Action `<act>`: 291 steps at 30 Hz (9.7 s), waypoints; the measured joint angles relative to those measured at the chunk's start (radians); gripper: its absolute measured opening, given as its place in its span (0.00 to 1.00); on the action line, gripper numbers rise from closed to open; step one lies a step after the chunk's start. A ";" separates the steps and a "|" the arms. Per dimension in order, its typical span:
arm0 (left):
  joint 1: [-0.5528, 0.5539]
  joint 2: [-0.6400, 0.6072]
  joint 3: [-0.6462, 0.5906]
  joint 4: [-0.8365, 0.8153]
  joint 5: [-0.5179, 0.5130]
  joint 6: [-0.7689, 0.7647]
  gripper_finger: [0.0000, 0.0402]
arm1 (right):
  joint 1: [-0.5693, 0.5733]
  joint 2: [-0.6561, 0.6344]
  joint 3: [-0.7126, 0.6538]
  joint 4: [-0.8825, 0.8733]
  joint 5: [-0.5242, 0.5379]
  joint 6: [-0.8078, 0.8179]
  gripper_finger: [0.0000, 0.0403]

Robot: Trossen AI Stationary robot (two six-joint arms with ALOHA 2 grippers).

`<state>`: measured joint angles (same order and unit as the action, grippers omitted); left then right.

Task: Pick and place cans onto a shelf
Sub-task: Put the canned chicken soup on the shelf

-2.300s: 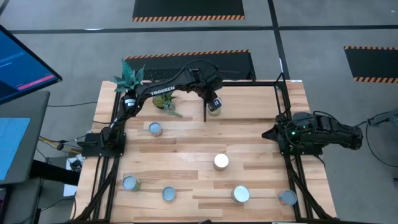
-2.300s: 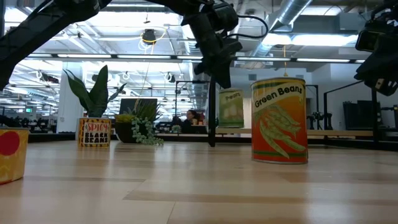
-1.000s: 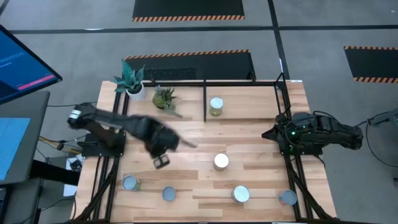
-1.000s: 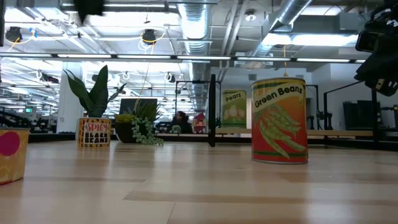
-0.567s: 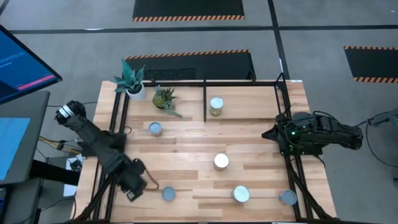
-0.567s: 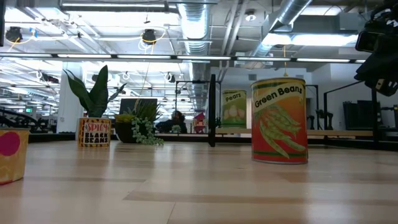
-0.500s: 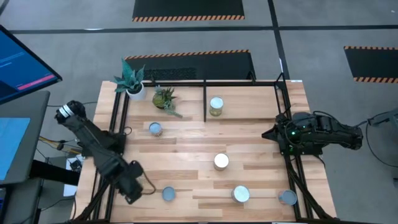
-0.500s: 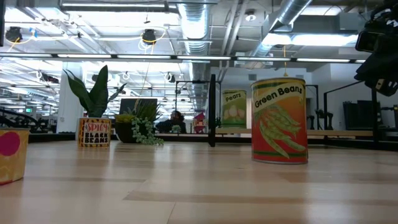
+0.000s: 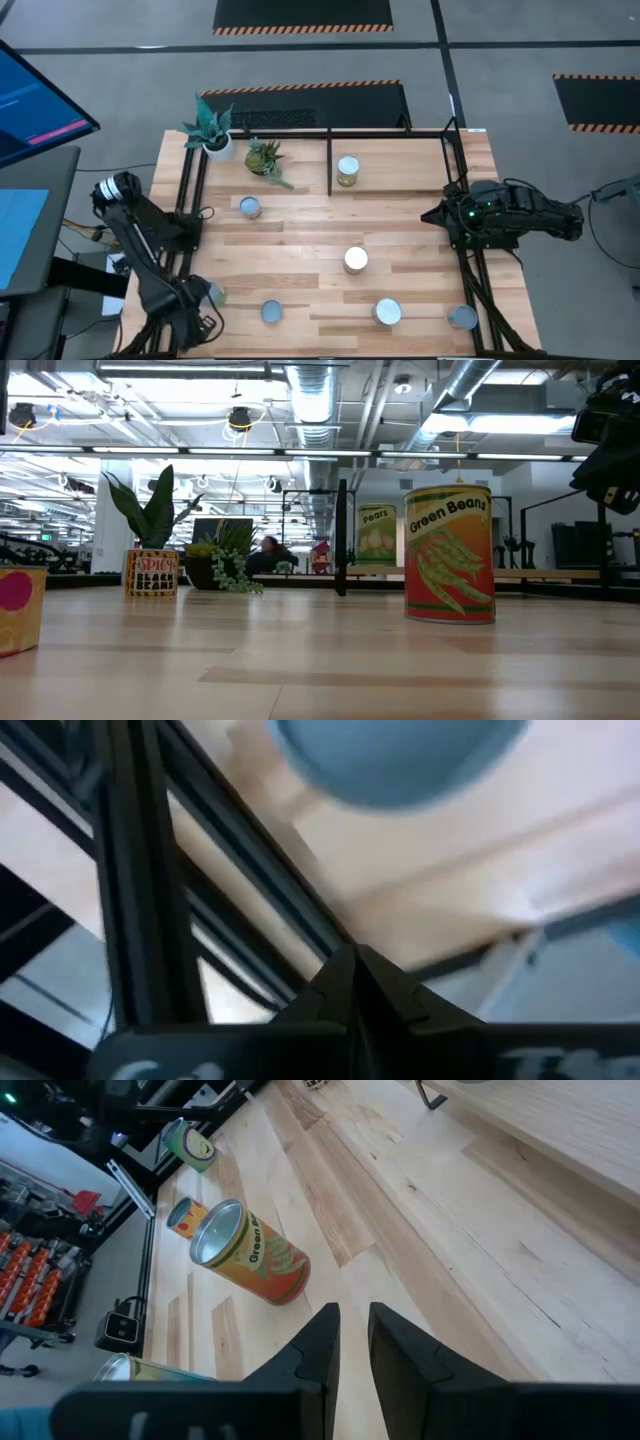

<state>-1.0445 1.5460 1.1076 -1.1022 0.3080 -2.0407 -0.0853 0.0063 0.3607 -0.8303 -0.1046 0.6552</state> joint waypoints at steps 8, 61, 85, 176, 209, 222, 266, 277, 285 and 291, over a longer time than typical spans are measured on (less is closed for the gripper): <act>0.115 0.144 -0.001 -0.037 -0.215 0.062 0.00 | 0.000 0.000 0.000 0.000 0.000 0.000 0.20; 0.708 0.214 -0.161 0.439 -0.808 1.125 0.00 | 0.000 0.000 0.001 -0.001 0.008 0.007 0.20; 0.973 -0.101 -0.033 -0.130 -0.589 1.512 0.00 | 0.000 0.000 0.001 -0.003 0.004 0.008 0.20; 1.025 0.207 0.087 0.612 -0.525 1.691 0.00 | 0.000 0.085 0.000 0.073 0.052 0.017 0.20; 1.021 0.208 0.085 0.589 -0.503 1.767 0.00 | 0.080 0.897 0.001 0.756 0.194 0.258 0.22; 1.020 0.208 0.085 0.558 -0.502 1.827 0.00 | 0.092 0.964 0.001 0.735 0.255 0.433 0.58; 1.040 0.207 0.085 0.559 -0.532 1.950 0.00 | 0.206 1.053 0.001 0.819 0.450 0.626 0.58; 1.084 0.207 0.085 0.558 -0.532 1.979 0.00 | 0.228 1.080 0.000 0.822 0.500 0.657 0.58; 1.108 0.207 0.085 0.560 -0.531 1.993 0.00 | 0.235 1.087 0.000 0.843 0.501 0.657 0.58; 1.110 0.207 0.085 0.560 -0.529 2.015 0.00 | 0.235 1.088 0.000 0.884 0.529 0.656 0.58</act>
<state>0.0658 1.7535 1.1931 -0.5419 -0.2211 -0.0256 0.1497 1.0939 0.3611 0.0538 0.4240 1.3117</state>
